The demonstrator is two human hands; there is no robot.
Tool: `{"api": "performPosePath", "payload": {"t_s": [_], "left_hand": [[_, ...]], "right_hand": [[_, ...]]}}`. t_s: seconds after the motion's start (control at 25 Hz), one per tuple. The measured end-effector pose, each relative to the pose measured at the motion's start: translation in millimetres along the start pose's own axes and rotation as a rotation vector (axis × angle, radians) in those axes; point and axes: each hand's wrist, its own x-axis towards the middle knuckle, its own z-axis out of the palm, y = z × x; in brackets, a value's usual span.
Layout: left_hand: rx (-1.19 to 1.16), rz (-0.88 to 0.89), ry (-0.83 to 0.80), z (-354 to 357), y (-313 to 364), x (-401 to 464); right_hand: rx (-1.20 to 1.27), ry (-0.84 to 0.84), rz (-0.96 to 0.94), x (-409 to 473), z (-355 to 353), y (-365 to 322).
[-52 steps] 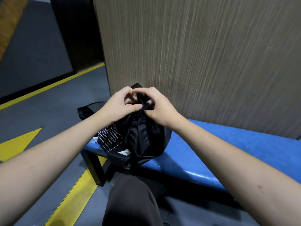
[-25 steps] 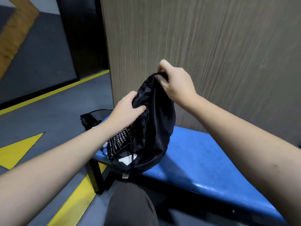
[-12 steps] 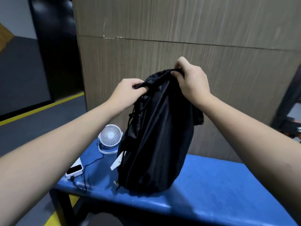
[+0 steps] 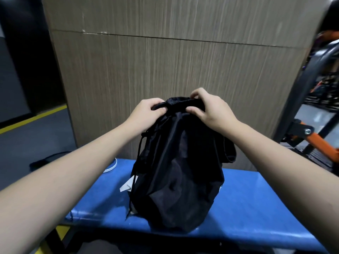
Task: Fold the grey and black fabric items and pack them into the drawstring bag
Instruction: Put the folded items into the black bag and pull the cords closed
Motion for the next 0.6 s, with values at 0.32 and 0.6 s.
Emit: {"api": "performPosePath", "payload": {"t_s": [0.32,0.6], "left_hand": [[0.126,0.051,-0.117,-2,1,0],[0.073,-0.060,-0.122,-10,-6,-20]], "right_hand": [[-0.078,-0.215,-0.235,15,22,-27],[-0.135,-0.252,-0.183,19,44,-32]]}}
